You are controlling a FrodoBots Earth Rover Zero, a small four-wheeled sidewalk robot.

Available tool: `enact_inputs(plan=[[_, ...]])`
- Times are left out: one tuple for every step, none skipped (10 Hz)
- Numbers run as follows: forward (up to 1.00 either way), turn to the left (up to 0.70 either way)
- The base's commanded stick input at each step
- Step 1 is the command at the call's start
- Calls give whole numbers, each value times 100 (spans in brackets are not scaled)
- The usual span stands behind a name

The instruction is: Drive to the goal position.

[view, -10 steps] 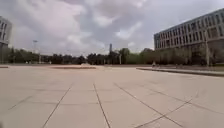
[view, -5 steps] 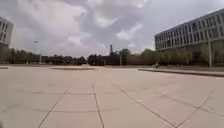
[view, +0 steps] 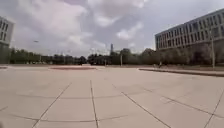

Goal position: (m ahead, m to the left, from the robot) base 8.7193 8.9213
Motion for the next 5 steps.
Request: enact_inputs(plan=[[50, -2], [50, -2], [50, -2], [50, -2], [50, -2]])
